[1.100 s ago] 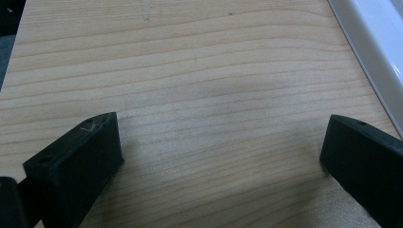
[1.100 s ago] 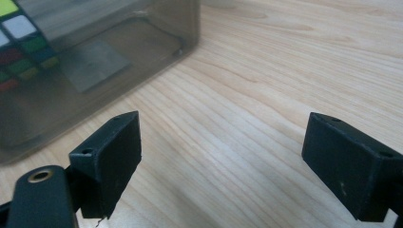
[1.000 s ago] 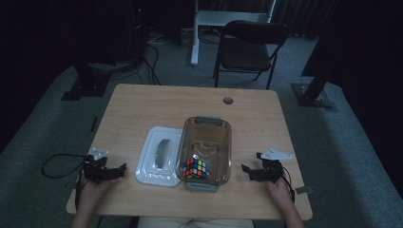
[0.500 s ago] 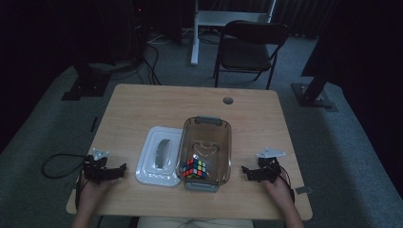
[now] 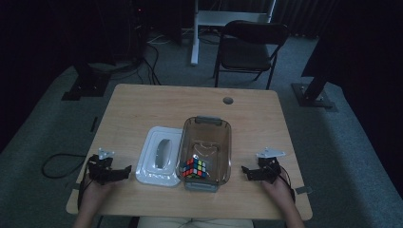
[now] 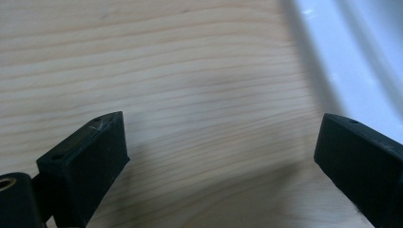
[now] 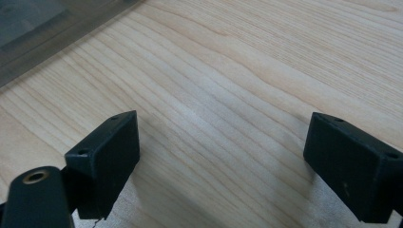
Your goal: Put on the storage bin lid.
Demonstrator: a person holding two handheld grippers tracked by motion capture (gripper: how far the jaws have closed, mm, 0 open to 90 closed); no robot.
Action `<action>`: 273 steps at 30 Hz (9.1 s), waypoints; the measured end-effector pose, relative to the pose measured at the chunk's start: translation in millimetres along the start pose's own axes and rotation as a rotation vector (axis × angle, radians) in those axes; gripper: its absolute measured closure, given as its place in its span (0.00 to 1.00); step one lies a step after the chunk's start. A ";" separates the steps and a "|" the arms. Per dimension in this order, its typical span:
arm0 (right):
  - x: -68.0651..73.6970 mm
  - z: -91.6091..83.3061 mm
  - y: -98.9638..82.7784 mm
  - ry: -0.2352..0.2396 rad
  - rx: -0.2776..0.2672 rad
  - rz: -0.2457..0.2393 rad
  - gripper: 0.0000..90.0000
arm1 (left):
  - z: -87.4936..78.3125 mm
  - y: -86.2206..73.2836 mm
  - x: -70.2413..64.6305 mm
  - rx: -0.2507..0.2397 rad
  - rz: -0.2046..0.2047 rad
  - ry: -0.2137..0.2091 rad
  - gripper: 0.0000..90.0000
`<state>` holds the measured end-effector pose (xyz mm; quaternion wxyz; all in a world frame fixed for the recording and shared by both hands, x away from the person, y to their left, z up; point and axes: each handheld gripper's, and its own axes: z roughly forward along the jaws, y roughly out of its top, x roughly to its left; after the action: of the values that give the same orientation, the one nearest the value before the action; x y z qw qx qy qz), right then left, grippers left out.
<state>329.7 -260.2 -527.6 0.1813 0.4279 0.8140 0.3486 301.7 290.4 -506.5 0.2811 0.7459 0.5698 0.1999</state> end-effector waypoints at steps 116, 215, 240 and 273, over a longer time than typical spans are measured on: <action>118.6 41.9 61.2 0.294 -0.162 -0.181 0.12 | -79.8 136.4 -51.6 -0.203 0.094 -0.439 0.76; 81.4 24.1 53.4 0.174 -0.163 -0.076 0.14 | 10.8 109.6 28.6 -0.341 0.003 -0.240 0.01; 81.4 30.4 50.8 0.208 -0.156 -0.045 0.14 | 69.5 88.7 9.3 -0.248 0.055 -0.252 0.01; 69.9 31.8 49.6 0.076 -0.158 0.016 0.14 | 52.6 68.3 -40.7 -0.190 0.106 -0.286 0.01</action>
<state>337.2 -170.2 -513.5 0.1807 0.4053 0.7866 0.4293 373.6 228.0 -501.5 0.4175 0.7656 0.4627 0.1593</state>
